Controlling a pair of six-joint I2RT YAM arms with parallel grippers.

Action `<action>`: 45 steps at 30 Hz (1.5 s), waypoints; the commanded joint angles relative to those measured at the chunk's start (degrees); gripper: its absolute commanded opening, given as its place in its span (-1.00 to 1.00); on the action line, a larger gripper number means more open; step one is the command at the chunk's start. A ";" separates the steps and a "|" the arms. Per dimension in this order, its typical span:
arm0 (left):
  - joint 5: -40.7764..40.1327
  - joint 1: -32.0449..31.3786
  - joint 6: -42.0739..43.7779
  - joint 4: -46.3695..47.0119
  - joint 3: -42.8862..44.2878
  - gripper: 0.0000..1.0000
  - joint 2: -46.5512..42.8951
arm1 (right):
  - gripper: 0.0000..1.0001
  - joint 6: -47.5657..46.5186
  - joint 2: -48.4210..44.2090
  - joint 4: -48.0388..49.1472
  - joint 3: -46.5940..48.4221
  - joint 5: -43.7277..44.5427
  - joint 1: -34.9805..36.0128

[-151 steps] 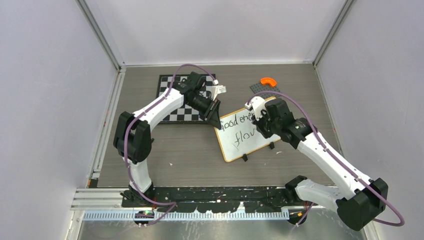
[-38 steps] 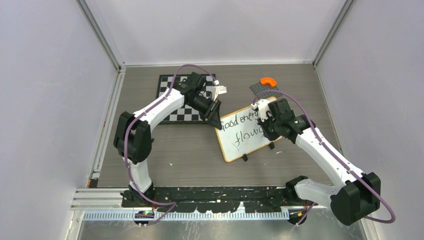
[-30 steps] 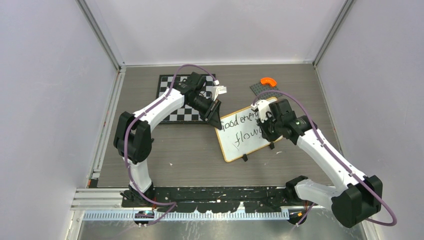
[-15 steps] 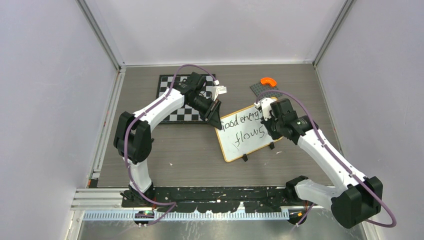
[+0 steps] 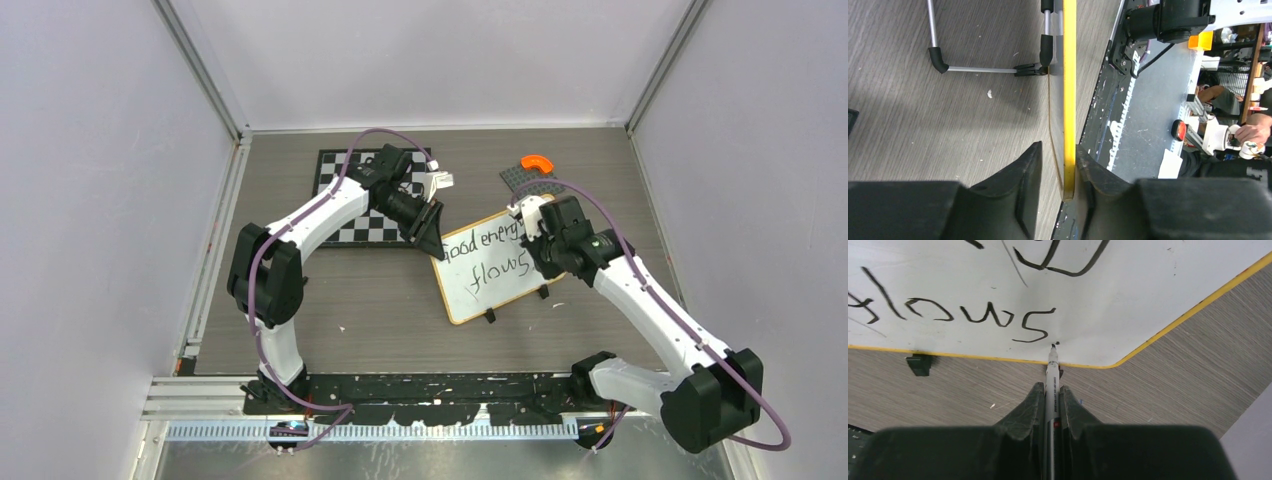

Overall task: Write a sentence on the whiteboard
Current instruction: Write a sentence on the whiteboard, then close the whiteboard marker at the center of the board.

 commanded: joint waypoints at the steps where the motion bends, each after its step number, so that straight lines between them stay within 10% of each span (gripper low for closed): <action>1: -0.35 -0.24 2.74 -1.49 2.13 -0.29 -1.62 | -1.00 -1.17 -3.66 -1.99 4.61 -5.99 -0.15; 12: 0.65 3.72 4.92 -7.46 10.54 0.46 -6.17 | -1.00 -0.05 -2.58 -8.22 15.48 -17.34 -0.11; 18: 1.42 19.15 10.33 -15.29 10.27 0.44 -9.43 | -0.99 1.80 0.81 -6.98 19.83 -18.31 -0.17; 29: -20.10 44.80 31.71 -22.83 -7.89 -0.03 -14.29 | -0.99 5.03 4.22 -4.17 22.24 -25.22 -0.19; 45: -44.21 38.40 37.33 -6.31 -25.57 -0.07 -11.87 | -1.00 7.12 6.12 -4.92 25.55 -26.99 -0.15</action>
